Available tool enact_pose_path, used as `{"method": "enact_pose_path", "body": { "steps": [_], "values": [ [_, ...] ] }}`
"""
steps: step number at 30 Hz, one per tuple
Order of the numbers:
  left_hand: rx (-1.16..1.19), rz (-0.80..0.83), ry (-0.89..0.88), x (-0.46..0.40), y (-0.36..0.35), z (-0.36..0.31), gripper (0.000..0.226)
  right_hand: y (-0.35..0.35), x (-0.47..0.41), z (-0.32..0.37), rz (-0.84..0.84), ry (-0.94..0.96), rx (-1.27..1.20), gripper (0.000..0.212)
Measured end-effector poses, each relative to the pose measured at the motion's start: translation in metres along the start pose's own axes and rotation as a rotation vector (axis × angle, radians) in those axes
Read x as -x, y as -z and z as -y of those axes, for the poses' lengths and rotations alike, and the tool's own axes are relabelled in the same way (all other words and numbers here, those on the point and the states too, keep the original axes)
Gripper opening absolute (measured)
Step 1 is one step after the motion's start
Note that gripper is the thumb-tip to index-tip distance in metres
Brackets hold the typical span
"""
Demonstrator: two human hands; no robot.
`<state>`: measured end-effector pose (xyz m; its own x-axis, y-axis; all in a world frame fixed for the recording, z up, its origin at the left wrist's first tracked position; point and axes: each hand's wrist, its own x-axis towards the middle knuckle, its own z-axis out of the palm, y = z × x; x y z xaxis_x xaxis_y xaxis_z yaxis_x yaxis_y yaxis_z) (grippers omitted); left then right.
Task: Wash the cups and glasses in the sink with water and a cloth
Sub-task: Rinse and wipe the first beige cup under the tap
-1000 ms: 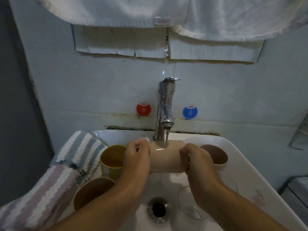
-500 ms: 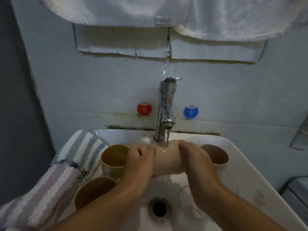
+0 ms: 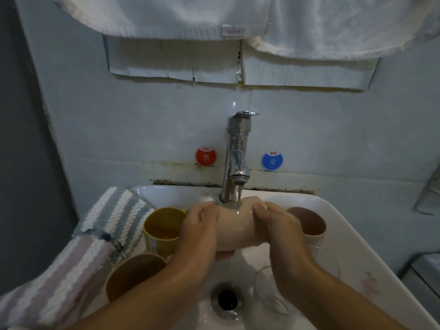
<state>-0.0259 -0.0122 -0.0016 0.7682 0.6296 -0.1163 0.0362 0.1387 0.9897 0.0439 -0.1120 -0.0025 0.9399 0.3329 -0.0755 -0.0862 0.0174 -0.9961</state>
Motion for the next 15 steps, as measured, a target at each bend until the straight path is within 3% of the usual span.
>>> {"method": "enact_pose_path", "body": {
  "steps": [6, 9, 15],
  "values": [
    [-0.033, -0.062, -0.016, -0.002, -0.001, -0.003, 0.012, -0.003, 0.01, 0.001, -0.009, 0.014, 0.026, 0.022],
    [-0.082, -0.037, -0.054, 0.001, 0.0, -0.002, 0.015, 0.0, 0.012, -0.001, -0.013, 0.01, 0.057, 0.012],
    [-0.128, -0.02, -0.083, 0.001, 0.001, 0.003, 0.03, -0.001, 0.003, -0.008, -0.039, 0.059, 0.214, 0.015]
  ]
}}
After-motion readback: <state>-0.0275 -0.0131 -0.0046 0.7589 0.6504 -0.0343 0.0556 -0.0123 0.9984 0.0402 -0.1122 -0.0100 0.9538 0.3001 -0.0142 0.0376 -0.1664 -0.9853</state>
